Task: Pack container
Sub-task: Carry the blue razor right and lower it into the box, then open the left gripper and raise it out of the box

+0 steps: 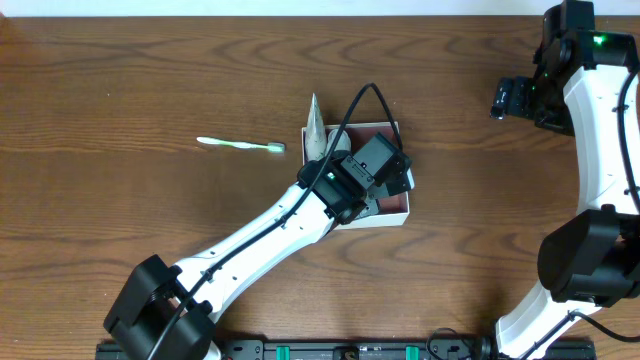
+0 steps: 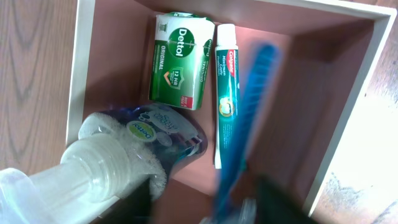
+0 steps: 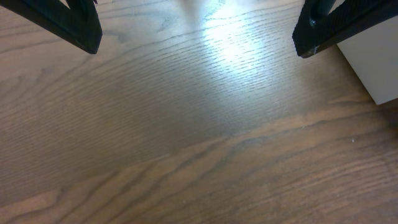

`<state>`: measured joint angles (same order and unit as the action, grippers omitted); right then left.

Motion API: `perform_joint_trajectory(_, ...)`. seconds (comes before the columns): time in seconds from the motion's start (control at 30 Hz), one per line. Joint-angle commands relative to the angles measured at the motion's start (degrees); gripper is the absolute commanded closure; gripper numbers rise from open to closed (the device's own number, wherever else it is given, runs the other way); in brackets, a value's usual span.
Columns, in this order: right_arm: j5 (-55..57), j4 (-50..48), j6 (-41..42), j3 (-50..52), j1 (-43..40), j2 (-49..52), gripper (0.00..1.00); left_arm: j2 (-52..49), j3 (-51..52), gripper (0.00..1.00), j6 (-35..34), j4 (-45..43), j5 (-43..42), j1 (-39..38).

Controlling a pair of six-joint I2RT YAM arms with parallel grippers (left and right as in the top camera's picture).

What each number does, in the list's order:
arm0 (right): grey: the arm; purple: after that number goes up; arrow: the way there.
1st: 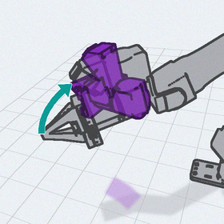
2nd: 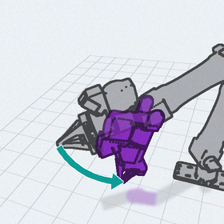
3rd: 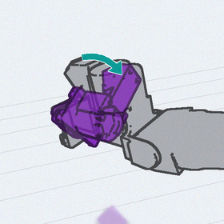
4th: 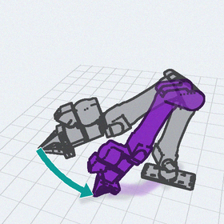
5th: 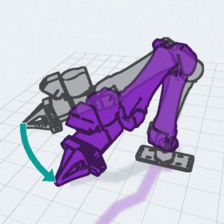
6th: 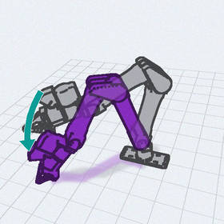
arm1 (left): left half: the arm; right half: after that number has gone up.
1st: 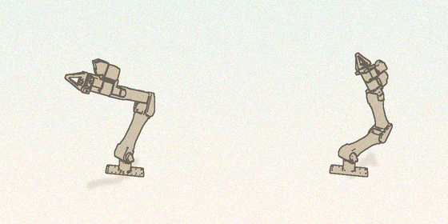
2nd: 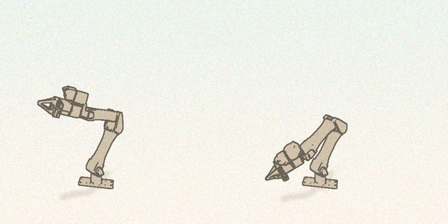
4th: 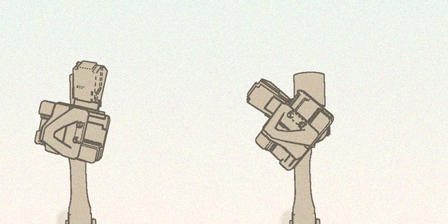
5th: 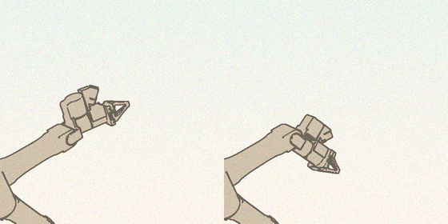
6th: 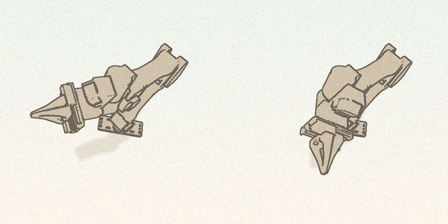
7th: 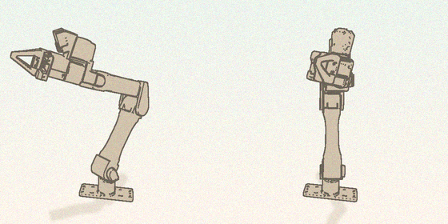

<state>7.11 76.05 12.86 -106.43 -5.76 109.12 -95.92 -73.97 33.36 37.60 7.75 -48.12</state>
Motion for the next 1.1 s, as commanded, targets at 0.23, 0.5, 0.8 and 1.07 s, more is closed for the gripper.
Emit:
perform_joint_trajectory(0.23,0.37,0.04,-0.74,-0.7,0.15,-1.01,0.01,1.42,-0.48,0.04,-0.68,-4.44,5.09,0.09)
perform_joint_trajectory(0.5,0.37,0.04,-0.74,-0.7,0.15,-1.01,0.01,12.7,-0.63,0.04,-15.02,-9.09,2.43,-0.2)
perform_joint_trajectory(0.8,0.37,0.07,-0.74,-0.7,0.13,-1.01,0.01,25.03,-0.63,0.04,-19.17,-10.12,-0.26,0.33)
perform_joint_trajectory(1.07,0.37,0.04,-0.74,-0.7,0.15,-1.01,0.01,27.3,-0.61,0.04,-45.57,-8.85,19.39,13.2)
